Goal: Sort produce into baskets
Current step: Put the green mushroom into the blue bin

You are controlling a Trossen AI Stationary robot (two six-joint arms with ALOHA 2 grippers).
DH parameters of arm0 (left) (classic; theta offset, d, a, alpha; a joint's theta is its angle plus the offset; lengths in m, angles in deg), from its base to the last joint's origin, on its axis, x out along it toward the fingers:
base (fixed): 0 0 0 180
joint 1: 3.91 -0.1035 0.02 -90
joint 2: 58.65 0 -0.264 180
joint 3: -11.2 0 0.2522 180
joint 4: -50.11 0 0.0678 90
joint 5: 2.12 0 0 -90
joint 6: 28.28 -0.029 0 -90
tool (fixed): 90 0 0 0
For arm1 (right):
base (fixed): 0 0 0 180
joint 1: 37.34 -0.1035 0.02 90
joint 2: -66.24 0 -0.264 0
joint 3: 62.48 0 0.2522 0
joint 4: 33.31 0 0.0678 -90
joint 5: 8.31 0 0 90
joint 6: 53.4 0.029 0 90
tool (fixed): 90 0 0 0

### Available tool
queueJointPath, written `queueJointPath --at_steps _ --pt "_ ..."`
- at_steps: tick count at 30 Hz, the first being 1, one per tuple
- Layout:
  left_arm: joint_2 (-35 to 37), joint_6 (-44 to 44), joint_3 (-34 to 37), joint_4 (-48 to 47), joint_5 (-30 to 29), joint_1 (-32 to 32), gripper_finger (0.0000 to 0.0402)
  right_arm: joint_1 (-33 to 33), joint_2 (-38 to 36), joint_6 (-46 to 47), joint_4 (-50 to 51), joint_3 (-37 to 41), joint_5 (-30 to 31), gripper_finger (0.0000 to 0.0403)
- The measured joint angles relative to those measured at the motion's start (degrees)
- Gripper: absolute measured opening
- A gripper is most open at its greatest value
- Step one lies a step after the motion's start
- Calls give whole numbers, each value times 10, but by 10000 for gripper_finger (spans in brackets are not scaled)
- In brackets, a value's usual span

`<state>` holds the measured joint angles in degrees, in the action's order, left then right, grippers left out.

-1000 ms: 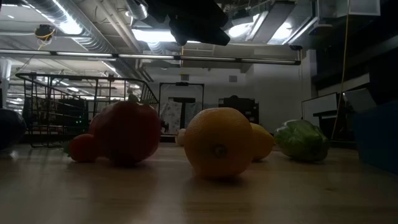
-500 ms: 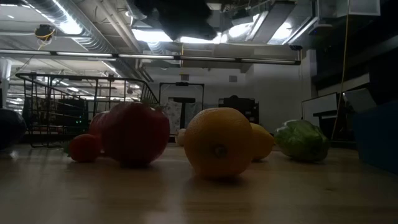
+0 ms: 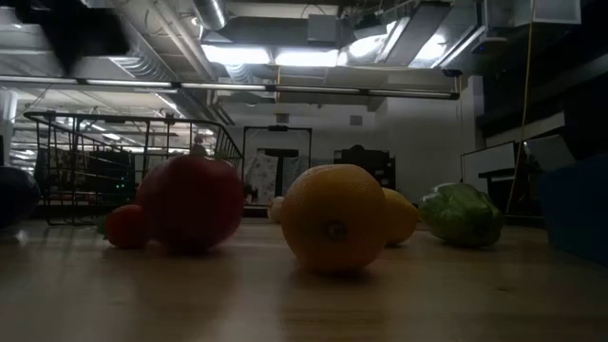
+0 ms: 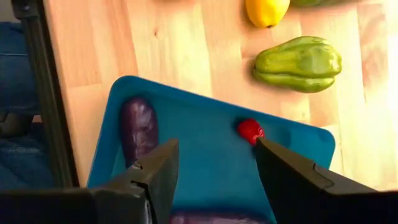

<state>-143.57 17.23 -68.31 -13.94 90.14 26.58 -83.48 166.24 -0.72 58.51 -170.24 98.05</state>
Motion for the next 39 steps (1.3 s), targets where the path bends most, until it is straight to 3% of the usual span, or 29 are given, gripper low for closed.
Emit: queueJointPath --at_steps 10,19,26,39 --pt "-4 111 5 -38 7 167 221 16 0 -33 0 0 -5 209" --pt "-4 279 46 -27 6 286 221 16 0 -35 0 0 -5 209" --pt "-4 354 82 0 5 329 221 15 0 -35 -2 0 -5 209" --pt "-34 356 152 84 5 338 221 15 0 -35 -5 0 -4 209"
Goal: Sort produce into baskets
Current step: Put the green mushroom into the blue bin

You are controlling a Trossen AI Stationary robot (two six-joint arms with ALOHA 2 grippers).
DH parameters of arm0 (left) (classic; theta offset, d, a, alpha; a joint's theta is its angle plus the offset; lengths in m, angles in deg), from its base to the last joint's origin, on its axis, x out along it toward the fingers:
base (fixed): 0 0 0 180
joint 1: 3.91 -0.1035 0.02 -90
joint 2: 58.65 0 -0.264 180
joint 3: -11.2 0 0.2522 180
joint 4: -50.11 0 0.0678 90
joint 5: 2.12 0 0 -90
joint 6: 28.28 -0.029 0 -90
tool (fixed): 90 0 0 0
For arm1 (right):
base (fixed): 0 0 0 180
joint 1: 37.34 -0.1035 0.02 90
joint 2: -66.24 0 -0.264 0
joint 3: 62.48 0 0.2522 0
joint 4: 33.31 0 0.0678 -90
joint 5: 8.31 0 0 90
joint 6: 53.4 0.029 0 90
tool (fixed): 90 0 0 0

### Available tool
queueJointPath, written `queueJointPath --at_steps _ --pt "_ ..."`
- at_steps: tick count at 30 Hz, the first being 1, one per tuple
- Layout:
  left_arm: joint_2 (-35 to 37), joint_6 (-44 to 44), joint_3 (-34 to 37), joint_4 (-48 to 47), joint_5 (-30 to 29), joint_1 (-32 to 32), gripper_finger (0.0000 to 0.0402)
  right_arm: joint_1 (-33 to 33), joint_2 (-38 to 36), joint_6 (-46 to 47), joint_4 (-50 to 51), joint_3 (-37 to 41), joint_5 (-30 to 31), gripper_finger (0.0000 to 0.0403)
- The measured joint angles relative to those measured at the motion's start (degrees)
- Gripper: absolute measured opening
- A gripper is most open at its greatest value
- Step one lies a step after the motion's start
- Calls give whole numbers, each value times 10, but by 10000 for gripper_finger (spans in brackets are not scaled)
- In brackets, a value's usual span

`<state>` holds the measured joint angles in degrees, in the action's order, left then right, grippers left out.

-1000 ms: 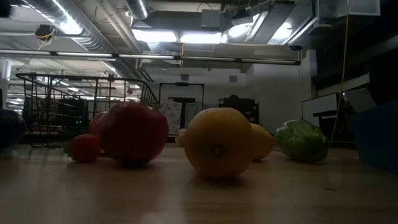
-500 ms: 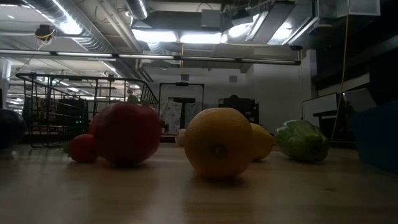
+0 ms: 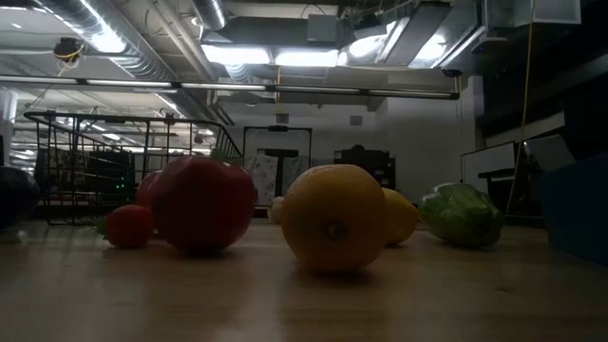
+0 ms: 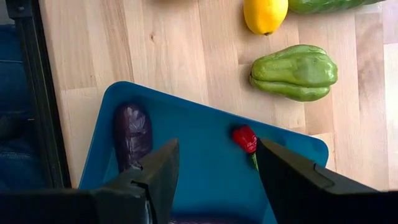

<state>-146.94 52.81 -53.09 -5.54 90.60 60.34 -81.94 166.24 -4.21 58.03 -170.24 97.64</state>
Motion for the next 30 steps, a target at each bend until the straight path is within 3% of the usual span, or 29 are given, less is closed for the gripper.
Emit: queueJointPath --at_steps 7,20,30 --pt "-33 -33 5 56 0 10 221 0 0 0 -2 0 1 209" --pt "-67 -12 4 47 2 25 219 0 0 0 -4 0 3 209" --pt "-68 -17 5 42 2 25 127 0 0 0 -4 0 5 209"
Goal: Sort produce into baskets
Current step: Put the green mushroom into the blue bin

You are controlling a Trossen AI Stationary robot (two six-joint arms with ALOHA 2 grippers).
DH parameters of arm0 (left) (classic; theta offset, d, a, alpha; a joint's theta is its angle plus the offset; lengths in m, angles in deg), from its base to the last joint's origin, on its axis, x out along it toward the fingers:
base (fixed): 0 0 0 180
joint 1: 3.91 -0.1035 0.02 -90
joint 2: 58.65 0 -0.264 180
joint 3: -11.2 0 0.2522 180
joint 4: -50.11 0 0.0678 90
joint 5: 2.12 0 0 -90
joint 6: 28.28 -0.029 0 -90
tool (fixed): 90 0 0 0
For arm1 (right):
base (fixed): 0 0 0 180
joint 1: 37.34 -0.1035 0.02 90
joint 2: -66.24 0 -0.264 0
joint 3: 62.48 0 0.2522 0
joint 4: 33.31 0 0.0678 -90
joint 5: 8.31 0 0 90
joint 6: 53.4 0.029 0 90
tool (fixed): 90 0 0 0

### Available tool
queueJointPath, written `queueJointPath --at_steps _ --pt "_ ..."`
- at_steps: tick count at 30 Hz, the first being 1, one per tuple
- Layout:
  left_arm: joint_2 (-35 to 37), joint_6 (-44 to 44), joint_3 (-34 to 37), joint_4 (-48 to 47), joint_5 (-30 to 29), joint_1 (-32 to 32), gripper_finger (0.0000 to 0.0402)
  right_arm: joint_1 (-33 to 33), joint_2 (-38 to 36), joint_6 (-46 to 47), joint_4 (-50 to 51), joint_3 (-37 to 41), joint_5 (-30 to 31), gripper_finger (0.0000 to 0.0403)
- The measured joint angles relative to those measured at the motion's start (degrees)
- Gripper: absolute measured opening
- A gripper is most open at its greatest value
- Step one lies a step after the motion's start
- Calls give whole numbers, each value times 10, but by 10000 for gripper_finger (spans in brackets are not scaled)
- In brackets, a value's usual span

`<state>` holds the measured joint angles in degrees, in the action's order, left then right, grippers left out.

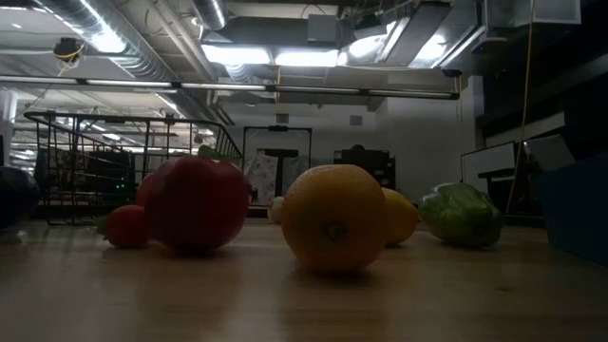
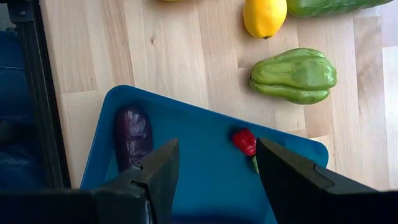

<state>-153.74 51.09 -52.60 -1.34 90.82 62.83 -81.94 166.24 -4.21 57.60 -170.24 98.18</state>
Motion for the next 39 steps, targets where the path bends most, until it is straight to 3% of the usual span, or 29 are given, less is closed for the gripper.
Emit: queueJointPath --at_steps 6,16,29,39 --pt "1 -3 -3 -5 9 -11 88 0 0 0 0 0 2 209" --pt "1 -62 -4 14 12 -86 94 0 0 0 -2 0 26 209" --pt "10 -307 -5 169 12 -251 94 0 0 -2 -4 0 26 209" --pt "13 -473 -5 355 12 -395 95 0 0 -2 -4 0 41 209"
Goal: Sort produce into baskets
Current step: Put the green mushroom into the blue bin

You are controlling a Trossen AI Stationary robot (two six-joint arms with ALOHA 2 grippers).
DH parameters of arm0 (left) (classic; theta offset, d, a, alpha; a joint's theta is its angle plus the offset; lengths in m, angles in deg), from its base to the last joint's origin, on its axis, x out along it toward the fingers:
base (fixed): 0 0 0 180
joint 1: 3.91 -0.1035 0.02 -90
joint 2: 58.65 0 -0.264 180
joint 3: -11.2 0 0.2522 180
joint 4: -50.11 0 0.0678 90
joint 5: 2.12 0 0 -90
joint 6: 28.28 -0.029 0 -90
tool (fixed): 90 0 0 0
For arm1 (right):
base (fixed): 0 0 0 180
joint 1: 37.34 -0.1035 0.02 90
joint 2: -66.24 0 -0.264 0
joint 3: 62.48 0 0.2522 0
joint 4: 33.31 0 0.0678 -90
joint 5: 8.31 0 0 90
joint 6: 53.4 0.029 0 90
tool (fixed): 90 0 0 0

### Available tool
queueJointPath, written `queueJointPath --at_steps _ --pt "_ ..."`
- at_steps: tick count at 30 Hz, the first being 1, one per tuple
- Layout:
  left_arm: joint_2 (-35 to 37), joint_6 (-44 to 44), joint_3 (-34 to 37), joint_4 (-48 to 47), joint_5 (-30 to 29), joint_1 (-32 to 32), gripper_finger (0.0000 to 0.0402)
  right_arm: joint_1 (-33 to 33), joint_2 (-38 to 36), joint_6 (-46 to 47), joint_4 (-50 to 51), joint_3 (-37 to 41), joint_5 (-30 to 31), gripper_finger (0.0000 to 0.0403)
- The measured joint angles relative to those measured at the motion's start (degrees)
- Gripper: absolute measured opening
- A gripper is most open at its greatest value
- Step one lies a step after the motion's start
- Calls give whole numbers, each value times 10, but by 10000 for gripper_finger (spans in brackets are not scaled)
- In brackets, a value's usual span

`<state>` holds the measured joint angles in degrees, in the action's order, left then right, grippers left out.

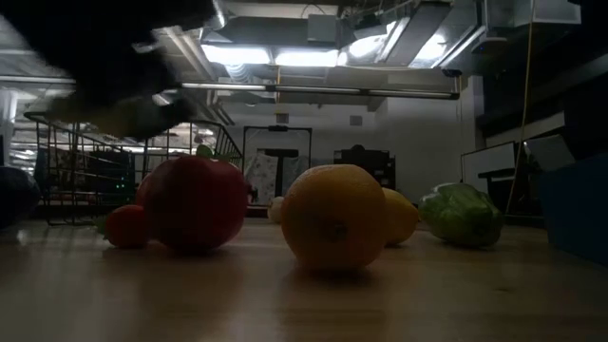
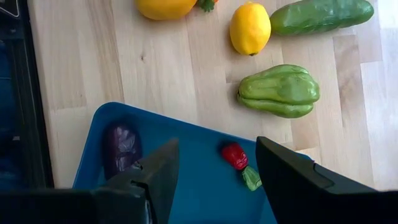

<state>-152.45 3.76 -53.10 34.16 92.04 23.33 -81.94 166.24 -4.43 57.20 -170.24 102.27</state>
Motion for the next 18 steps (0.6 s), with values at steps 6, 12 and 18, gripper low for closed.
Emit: queueJointPath --at_steps 6,12,18 --pt "0 -79 0 118 -1 -59 95 0 0 0 0 0 33 209" --pt "0 -110 0 248 -19 -107 95 0 0 -15 -3 0 121 209" --pt "0 -97 0 347 -68 -141 95 5 0 -30 -20 0 223 209"
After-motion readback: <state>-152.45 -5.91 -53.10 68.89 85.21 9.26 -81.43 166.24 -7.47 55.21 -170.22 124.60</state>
